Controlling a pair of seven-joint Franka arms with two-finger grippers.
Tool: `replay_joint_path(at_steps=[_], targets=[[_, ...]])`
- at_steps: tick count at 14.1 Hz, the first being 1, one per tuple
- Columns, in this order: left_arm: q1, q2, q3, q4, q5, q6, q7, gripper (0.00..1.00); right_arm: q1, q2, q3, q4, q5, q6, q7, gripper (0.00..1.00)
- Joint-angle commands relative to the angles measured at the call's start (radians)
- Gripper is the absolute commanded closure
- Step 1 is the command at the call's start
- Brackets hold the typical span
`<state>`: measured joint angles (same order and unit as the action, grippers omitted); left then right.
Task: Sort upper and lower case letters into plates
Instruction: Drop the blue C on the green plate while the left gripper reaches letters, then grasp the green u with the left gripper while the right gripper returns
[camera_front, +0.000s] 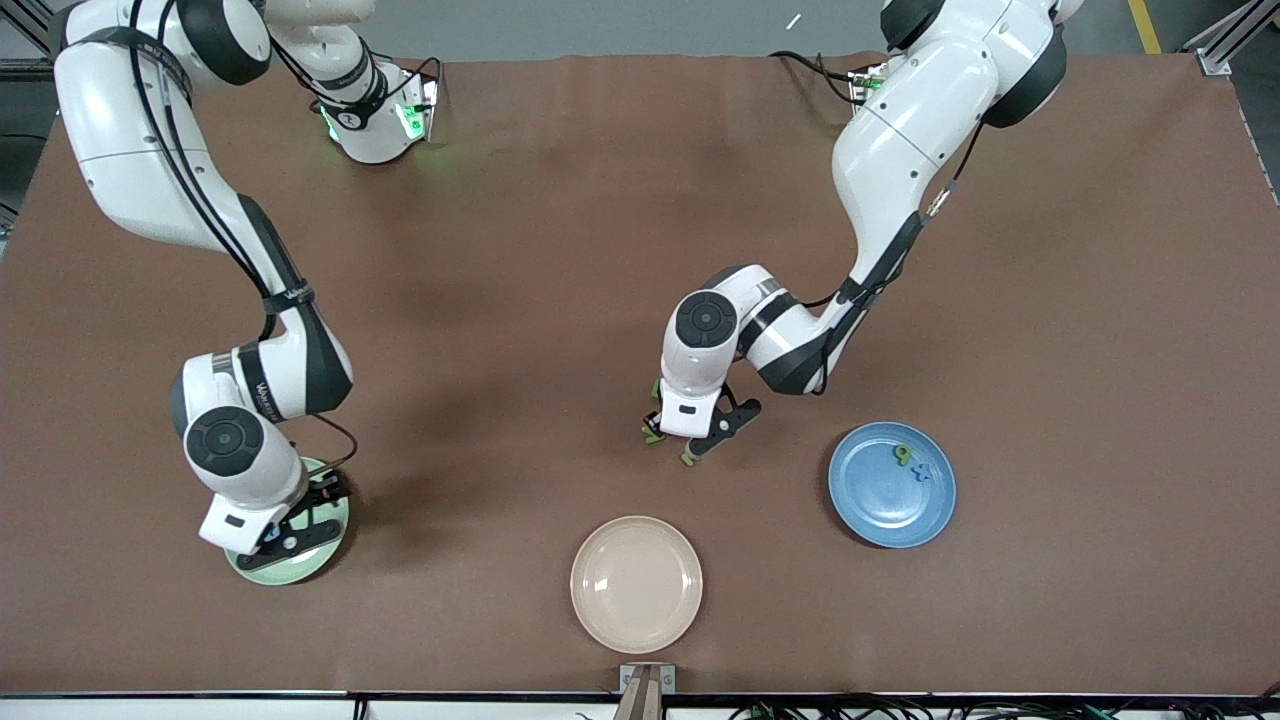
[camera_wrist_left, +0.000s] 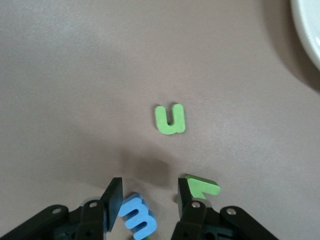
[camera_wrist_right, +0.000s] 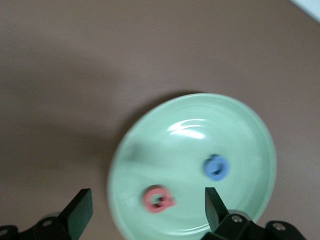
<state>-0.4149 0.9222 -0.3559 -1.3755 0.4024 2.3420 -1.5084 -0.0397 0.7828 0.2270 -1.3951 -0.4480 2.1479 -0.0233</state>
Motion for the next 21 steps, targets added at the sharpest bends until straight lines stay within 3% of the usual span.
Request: replay_joint_path(at_steps=[1, 5, 7, 13, 21], targets=[[-0.018, 0.01, 0.015, 0.045, 0.01, -0.009, 0.033, 0.47, -0.002, -0.04, 0.067, -0.018, 0.092, -0.066, 0.096, 0.01], [-0.013, 0.023, 0.018, 0.091, 0.01, -0.006, 0.14, 0.47, -0.003, -0.045, 0.205, -0.019, 0.104, -0.128, 0.407, 0.01], [-0.016, 0.038, 0.046, 0.113, 0.009, -0.006, 0.216, 0.47, 0.015, -0.042, 0.245, -0.025, 0.103, -0.128, 0.546, 0.01], [-0.016, 0.066, 0.06, 0.116, 0.009, 0.045, 0.298, 0.47, 0.103, -0.034, 0.25, -0.025, 0.103, -0.108, 0.764, 0.01], [-0.018, 0.087, 0.097, 0.116, 0.009, 0.092, 0.343, 0.54, 0.101, -0.033, 0.25, -0.025, 0.104, -0.091, 0.786, 0.01]])
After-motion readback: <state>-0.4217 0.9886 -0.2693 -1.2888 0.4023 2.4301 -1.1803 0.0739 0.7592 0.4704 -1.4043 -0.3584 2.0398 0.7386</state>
